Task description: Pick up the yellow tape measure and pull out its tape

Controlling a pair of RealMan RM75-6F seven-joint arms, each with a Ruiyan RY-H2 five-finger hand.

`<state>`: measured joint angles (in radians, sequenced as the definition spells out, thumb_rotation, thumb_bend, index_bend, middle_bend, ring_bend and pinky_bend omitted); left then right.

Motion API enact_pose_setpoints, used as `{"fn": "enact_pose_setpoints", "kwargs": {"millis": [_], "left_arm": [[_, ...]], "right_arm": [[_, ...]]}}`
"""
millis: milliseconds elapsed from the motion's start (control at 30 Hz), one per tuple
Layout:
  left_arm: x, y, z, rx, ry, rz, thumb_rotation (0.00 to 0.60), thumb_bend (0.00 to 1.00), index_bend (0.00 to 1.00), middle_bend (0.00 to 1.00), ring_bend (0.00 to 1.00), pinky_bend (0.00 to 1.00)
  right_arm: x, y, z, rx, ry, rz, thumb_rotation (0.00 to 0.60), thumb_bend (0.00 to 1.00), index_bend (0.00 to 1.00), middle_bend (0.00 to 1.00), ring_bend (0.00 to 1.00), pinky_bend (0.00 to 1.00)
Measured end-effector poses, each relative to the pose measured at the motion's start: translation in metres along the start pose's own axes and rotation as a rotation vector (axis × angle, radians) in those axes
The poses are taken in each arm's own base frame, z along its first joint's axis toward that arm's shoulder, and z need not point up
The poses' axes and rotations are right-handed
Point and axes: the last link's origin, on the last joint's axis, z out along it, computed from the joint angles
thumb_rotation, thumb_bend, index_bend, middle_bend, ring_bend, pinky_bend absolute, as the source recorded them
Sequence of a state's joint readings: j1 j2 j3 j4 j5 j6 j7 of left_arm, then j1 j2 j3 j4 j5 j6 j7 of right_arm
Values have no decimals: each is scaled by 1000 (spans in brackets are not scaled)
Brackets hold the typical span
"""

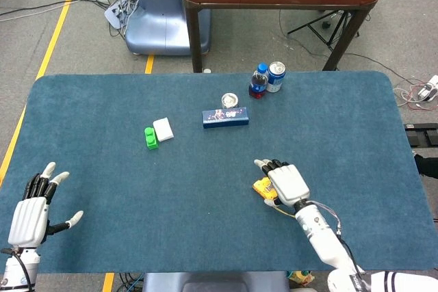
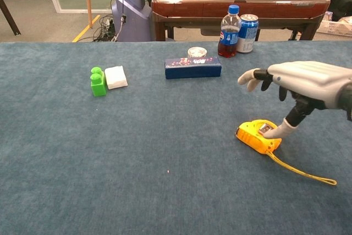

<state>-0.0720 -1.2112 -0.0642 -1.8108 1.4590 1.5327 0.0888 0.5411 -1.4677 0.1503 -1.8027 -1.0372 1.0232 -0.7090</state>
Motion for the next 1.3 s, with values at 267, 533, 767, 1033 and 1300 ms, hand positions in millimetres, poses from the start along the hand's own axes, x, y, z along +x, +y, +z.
{"fn": "enact_pose_setpoints", "kwargs": {"millis": [267, 533, 767, 1033, 1300], "left_arm": [[0, -3, -2, 10, -2, -12, 600, 137, 173, 0, 0, 0], [-3, -7, -3, 17, -11, -21, 600, 136, 173, 0, 0, 0], [-5, -5, -2, 9, -13, -30, 600, 137, 173, 0, 0, 0], [-6, -4, -2, 10, -13, -31, 600, 137, 173, 0, 0, 0], [-7, -3, -3, 13, -17, -32, 600, 137, 173, 0, 0, 0]], "right_arm": [[-14, -11, 18, -3, -51, -43, 600, 64, 149, 213, 220, 358], [-24, -2, 26, -57, -92, -78, 600, 63, 149, 213, 220, 358], [-26, 11, 32, -109, -103, -82, 600, 64, 149, 213, 220, 358], [-22, 26, 33, -141, -109, -83, 600, 64, 149, 235, 221, 358], [-23, 29, 30, -94, -128, -94, 600, 161, 182, 315, 243, 358]]}}
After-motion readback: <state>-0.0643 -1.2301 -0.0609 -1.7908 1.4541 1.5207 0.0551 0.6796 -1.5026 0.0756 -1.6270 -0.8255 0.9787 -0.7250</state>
